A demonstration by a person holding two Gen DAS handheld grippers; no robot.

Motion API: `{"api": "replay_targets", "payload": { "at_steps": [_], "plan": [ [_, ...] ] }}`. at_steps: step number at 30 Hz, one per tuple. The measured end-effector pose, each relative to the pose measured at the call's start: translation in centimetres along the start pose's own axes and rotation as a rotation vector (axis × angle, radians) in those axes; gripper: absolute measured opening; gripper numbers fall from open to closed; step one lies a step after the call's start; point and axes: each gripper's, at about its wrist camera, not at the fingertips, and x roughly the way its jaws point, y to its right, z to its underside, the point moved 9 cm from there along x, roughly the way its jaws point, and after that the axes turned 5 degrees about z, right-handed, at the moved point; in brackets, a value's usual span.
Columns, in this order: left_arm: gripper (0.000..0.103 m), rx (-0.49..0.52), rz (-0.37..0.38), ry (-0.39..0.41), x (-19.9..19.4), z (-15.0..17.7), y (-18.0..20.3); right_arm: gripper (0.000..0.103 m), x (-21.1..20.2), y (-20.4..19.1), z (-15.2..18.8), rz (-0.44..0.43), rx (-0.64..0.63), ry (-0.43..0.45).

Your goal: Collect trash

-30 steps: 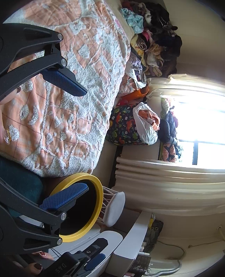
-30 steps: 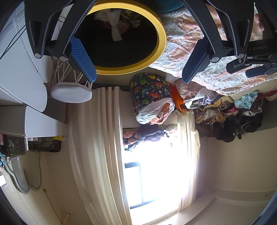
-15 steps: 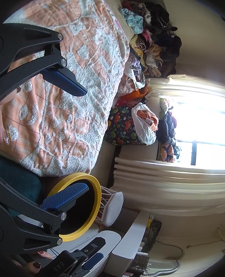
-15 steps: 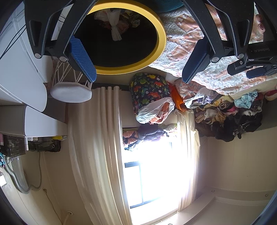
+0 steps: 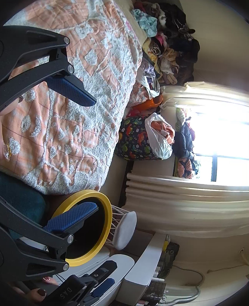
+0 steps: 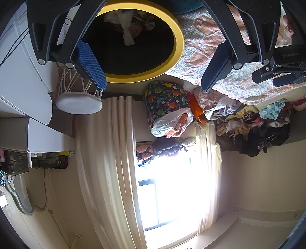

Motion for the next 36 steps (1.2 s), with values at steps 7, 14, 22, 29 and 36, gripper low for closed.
{"api": "replay_targets", "payload": {
  "at_steps": [7,14,22,29,36],
  "plan": [
    [0.092,-0.001,-0.002,-0.001,0.0,0.0,0.0,0.096,0.0,0.1,0.0,0.001,0.002,-0.001],
    [0.092,0.000,0.000,0.003,0.0,0.0,0.0,0.096,0.0,0.2,0.0,0.001,0.004,-0.003],
    [0.092,-0.020,-0.101,0.014,-0.7,-0.4,-1.6,0.096,0.0,-1.2,-0.3,-0.030,0.002,-0.011],
    [0.092,-0.215,-0.347,-0.038,-4.1,1.6,-14.8,0.096,-0.3,-15.8,-0.7,-0.372,-0.124,-0.091],
    [0.092,-0.473,-0.889,-0.187,-13.0,9.7,-37.2,0.096,-4.8,-41.4,10.0,-0.909,-0.495,-0.432]
  ]
}}
